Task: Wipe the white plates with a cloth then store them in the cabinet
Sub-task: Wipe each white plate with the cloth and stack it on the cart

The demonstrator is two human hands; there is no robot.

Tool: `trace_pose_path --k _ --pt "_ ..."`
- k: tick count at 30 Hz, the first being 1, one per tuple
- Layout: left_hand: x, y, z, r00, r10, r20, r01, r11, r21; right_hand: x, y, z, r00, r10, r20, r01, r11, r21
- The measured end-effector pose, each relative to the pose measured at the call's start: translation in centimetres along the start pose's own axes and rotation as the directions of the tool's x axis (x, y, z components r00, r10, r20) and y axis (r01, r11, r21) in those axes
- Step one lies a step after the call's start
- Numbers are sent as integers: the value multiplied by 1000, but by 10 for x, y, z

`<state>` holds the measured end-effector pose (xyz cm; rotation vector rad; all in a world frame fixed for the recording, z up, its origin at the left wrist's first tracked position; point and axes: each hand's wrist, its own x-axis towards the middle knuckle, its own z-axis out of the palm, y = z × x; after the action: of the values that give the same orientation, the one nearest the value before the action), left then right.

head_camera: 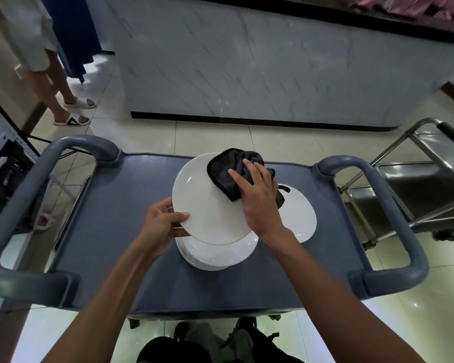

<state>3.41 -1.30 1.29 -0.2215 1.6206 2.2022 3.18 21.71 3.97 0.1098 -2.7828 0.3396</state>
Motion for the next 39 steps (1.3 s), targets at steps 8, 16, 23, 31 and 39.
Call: trace_pose_path --k 8,16,23,31,39 --pt "-1 -2 0 1000 13 25 -15 995 101 5 -16 12 996 -89 -5 89 996 1" --pt "-3 -3 7 998 47 47 -51 995 86 -12 -42 25 977 -212 11 210 973 101" --pt "-6 0 7 997 47 64 -55 991 122 -13 -49 28 979 -206 9 204 974 103" --pt "-8 0 7 999 48 -7 -47 994 97 14 -35 14 996 -83 -14 84 995 57" --pt "-3 -5 -1 989 75 -125 -73 997 24 2 -17 6 994 54 98 -53 999 -14"
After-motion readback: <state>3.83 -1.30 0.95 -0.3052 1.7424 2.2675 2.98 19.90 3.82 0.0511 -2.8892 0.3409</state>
